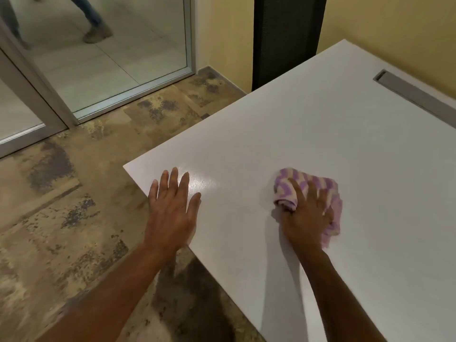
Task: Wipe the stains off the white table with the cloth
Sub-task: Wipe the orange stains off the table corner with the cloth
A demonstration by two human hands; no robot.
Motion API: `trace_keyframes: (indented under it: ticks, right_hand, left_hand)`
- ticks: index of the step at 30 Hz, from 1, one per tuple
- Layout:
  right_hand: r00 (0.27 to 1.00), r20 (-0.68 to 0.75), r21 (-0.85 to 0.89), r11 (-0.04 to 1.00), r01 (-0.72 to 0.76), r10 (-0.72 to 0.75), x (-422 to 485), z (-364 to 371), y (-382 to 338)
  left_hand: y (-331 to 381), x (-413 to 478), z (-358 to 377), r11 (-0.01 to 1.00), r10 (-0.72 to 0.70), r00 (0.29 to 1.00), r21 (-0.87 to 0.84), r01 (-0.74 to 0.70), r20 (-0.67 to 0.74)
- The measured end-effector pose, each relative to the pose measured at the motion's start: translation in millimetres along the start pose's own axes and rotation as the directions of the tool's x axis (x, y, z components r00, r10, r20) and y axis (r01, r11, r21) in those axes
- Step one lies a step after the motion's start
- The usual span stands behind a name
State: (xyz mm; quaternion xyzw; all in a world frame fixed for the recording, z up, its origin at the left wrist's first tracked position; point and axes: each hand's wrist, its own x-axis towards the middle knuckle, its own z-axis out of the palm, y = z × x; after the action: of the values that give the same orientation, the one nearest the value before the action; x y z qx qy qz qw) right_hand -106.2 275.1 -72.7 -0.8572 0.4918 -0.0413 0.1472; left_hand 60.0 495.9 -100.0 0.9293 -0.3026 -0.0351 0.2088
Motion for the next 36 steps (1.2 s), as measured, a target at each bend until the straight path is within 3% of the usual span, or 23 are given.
trace_keyframes:
  ticks: [4,8,12,15,17,23,30,36]
  right_hand:
    - [0.979,0.037,-0.007,0.979,0.203,-0.203,5,20,-62]
    - [0.863,0.03,0.106,0.86,0.498,-0.504,-50,40,-90]
    - [0.779,0.075,0.115,0.782,0.613,-0.622,-106,51,-67]
    - [0.787,0.022,0.014,0.788,0.616,-0.616,-122,45,-33]
    - [0.823,-0.004,0.04,0.822,0.568,-0.568,-119,35,-14]
    - [0.973,-0.041,0.126,0.964,0.232,-0.229,-63,11,6]
    - [0.996,-0.042,0.085,0.993,0.086,-0.082,25,16,-28]
    - [0.988,-0.101,0.036,0.992,0.118,-0.114,70,27,-62]
  left_hand:
    - [-1,2,-5,0.983,-0.036,0.999,-0.178,0.038,0.013]
    - [3,3,-17,0.87,-0.14,0.99,-0.479,0.119,-0.008]
    - [19,4,-20,0.891,-0.117,0.993,-0.444,0.095,-0.023]
    - [27,5,-15,0.924,-0.039,0.999,-0.382,0.025,-0.029]
    - [29,8,-11,0.952,0.013,0.999,-0.305,-0.026,-0.044]
    - [27,17,4,0.996,0.048,0.999,-0.071,-0.047,0.016]
    - [26,14,12,0.999,0.034,0.999,-0.02,-0.034,0.017]
    - [26,15,17,0.999,0.022,0.999,0.029,-0.023,0.029]
